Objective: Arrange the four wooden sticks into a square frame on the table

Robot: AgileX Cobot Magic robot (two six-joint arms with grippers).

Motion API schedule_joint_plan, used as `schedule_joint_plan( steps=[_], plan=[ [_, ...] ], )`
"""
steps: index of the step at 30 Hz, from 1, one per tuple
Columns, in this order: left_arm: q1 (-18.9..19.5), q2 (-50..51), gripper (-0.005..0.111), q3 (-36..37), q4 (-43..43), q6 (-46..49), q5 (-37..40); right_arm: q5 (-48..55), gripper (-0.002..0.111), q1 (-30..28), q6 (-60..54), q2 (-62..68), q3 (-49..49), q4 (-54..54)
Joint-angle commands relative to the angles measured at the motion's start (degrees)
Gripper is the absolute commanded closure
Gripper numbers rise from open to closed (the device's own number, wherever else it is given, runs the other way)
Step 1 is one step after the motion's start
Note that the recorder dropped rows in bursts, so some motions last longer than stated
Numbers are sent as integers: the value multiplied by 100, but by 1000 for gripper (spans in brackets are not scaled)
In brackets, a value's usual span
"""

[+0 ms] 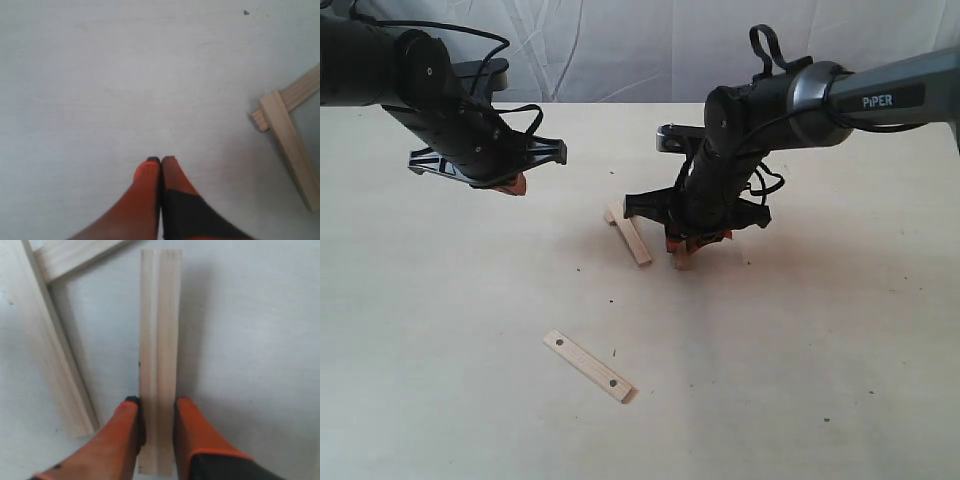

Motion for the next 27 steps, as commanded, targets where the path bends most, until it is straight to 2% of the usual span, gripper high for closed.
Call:
schedule_joint_plan(
  steps=[1, 7, 10, 18, 27],
  plan=[
    [0, -64, 107, 42, -30, -14, -107, 54, 108, 6, -46, -185, -31, -11],
    [0, -64, 107, 42, -30, -14, -58, 359, 108, -67, -571, -631, -147, -13],
    [0, -78, 107, 42, -3, -1, 17, 1028, 108, -161, -1010, -531, -594, 31],
    [120, -338, 107, 42, 187, -1, 293, 1915, 108, -224, -1890, 310, -1824, -119],
    [120, -394, 107, 42, 187, -1, 243, 1645, 108, -224, -2217, 927, -2267, -355]
  ],
)
